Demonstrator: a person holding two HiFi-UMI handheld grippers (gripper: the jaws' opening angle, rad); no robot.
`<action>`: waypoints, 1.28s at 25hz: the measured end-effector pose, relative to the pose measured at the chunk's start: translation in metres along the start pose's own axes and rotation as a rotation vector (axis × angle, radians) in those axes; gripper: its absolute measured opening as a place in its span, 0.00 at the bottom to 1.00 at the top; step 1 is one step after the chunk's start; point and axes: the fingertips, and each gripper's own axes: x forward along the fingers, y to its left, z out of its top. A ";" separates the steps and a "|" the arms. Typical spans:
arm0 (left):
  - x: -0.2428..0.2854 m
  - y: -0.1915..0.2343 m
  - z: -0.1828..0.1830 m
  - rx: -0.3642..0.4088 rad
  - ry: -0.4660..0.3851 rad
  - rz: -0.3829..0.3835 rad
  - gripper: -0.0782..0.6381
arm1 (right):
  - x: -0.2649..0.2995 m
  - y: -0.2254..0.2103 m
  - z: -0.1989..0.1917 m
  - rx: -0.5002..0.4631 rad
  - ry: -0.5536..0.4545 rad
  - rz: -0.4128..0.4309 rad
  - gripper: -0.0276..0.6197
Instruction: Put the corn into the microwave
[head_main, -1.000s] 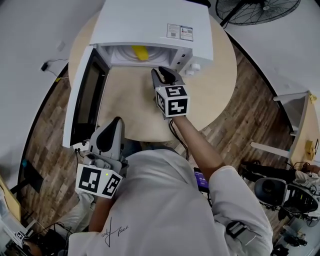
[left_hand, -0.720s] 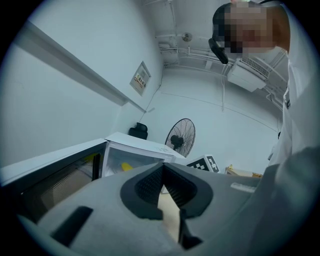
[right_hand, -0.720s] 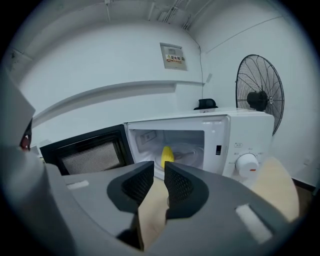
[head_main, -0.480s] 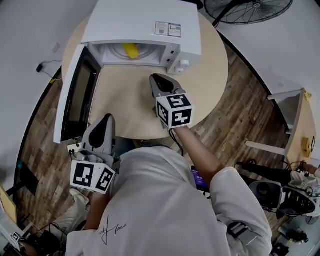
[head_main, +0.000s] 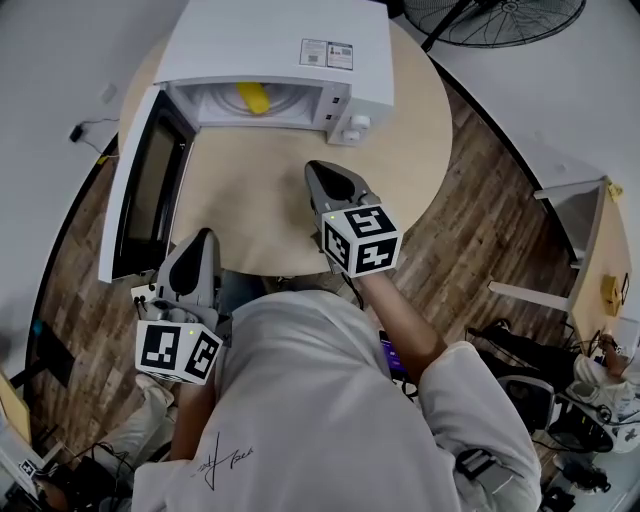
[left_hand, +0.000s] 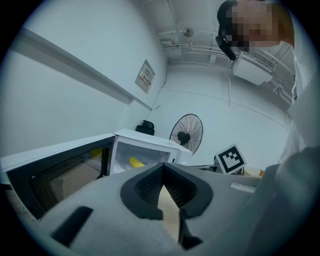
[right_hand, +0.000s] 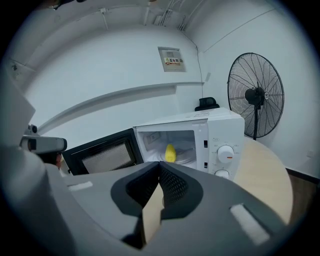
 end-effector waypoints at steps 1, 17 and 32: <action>0.000 0.000 -0.001 -0.002 0.001 0.002 0.09 | -0.004 0.001 -0.001 0.006 0.000 0.002 0.06; 0.003 0.021 -0.013 -0.016 0.057 0.018 0.09 | -0.033 0.010 -0.017 0.031 0.038 0.045 0.06; 0.000 0.023 -0.024 -0.012 0.084 0.033 0.09 | -0.061 0.012 -0.026 0.048 0.063 0.076 0.06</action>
